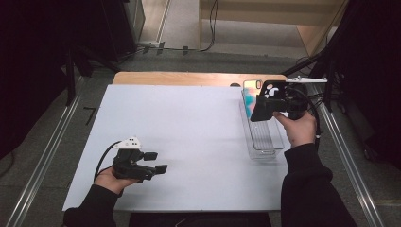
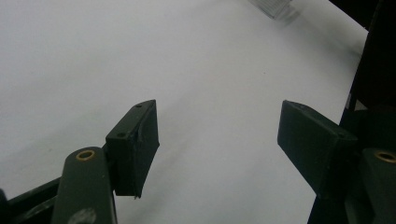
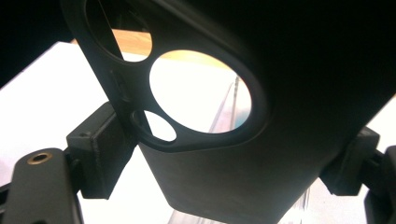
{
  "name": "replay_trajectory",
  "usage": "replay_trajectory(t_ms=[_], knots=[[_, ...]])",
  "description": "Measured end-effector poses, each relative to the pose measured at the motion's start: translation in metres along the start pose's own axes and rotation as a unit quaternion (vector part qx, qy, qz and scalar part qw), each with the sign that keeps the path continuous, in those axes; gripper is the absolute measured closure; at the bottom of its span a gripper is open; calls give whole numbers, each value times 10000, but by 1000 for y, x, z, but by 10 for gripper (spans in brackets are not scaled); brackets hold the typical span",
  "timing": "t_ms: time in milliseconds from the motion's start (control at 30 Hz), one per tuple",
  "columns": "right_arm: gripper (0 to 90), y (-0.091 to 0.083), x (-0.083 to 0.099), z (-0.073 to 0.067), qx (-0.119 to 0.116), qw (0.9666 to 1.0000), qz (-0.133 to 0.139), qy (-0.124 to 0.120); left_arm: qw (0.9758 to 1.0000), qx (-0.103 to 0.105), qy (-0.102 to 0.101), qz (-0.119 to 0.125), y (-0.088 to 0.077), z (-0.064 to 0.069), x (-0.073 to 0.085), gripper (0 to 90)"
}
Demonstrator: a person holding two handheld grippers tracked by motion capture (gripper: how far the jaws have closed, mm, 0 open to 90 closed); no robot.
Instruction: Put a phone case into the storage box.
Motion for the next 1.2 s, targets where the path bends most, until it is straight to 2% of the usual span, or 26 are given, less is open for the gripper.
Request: replay_trajectory(t_ms=[233, 433, 667, 900, 1100, 1200], knots=[[148, 20, 4, 14, 265, 9994, -194, 93, 10000, 10, 10, -14, 0, 0, 0, 292], [148, 40, 8, 24, 263, 9987, -331, 269, 10000, 13, -11, -4, 1, 0, 0, 292], [148, 61, 12, 36, 427, 9974, -454, 369, 10000, 21, -22, 5, 1, 0, 0, 292], [147, 79, 15, 40, 505, 9957, -651, 425, 10000, 43, -12, -4, 2, 0, 0, 292], [147, 90, 12, 45, 589, 9963, -486, 406, 10000, 67, 0, -18, 3, -1, 0, 292], [147, 94, 10, 47, 649, 9958, -502, 400, 10000, 73, 6, -17, 3, 0, 0, 292]])
Point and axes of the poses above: each handheld gripper's, and its own axes: y roughly forward along the jaws, x roughly out of its underside, z roughly to its right, the point moved 3 cm from there along y, roughly forward along the jaws, and after that the axes turned 6 degrees about -x, right-handed, at the moved point
